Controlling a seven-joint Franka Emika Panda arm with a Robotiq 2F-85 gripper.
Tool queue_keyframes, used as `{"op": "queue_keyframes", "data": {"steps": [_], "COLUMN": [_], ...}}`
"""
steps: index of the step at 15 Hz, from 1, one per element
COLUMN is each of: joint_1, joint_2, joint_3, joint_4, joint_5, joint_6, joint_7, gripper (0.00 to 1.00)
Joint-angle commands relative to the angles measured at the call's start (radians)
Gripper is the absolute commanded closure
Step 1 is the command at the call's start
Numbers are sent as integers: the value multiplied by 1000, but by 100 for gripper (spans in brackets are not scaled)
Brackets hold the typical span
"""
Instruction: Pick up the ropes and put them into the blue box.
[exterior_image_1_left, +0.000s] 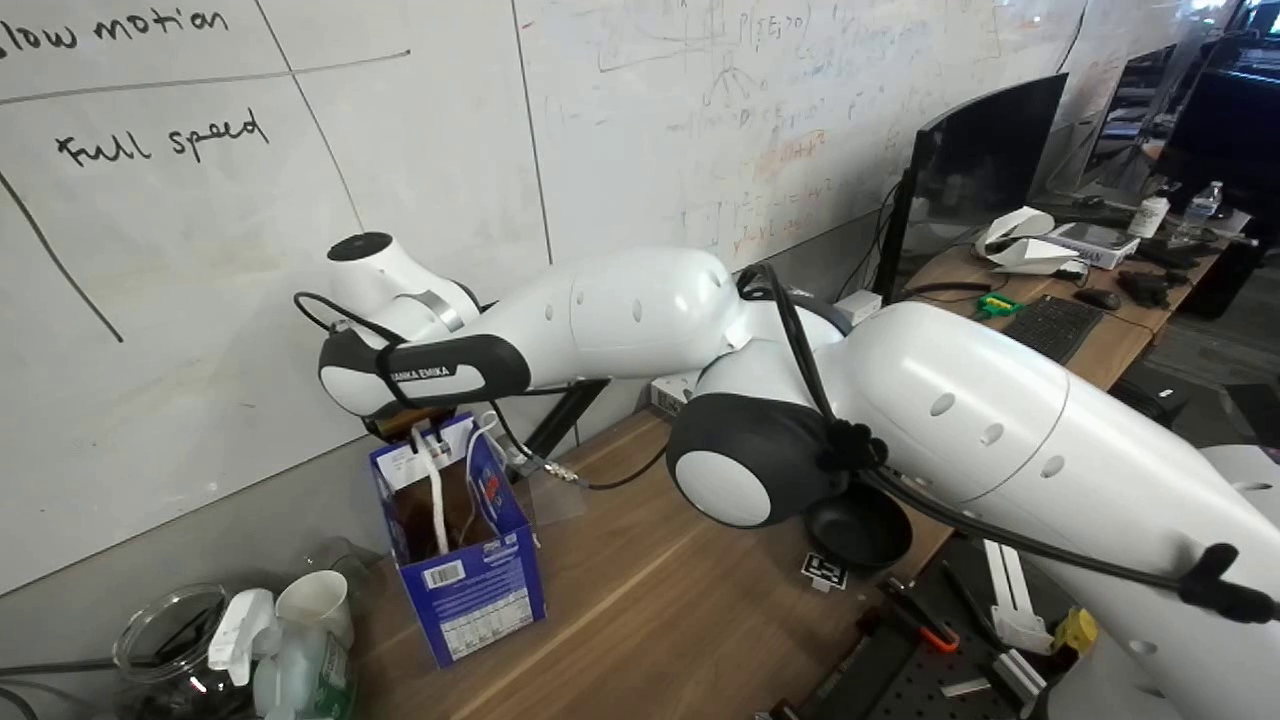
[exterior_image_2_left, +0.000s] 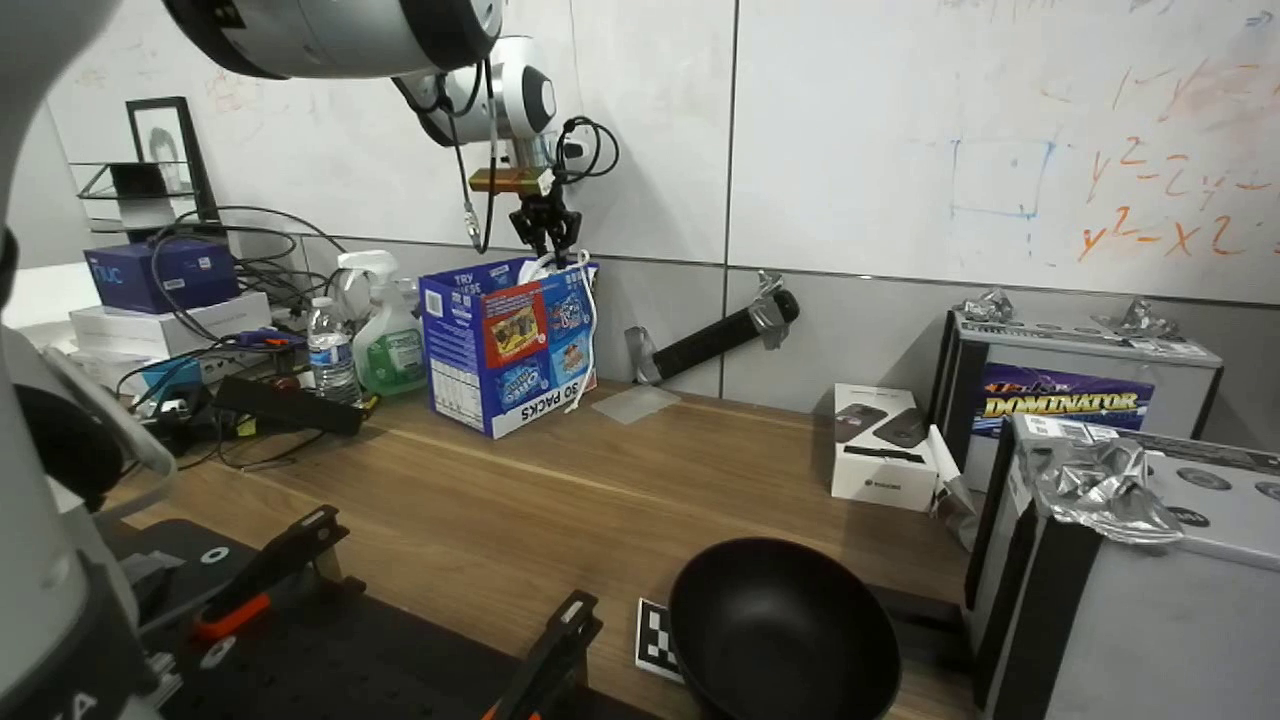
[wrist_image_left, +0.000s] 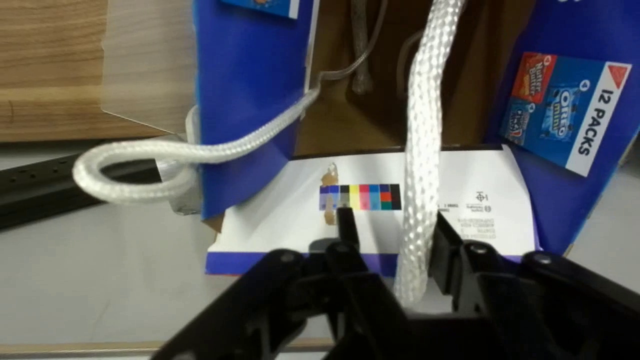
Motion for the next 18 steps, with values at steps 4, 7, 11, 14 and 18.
{"op": "queue_keyframes", "data": {"steps": [4, 7, 11, 14, 18], "joint_1": [14, 22, 50, 69, 102], "joint_2": [13, -26, -118, -194, -307], "joint_3": [-24, -23, -21, -3, -11], "joint_4": [59, 31, -19, -51, -116], "joint_5": [-20, -23, -34, -32, -37], "joint_6": [-47, -52, -58, -92, -240], "joint_7": [25, 18, 8, -4, 11], "gripper": [96, 92, 93, 93, 93]}}
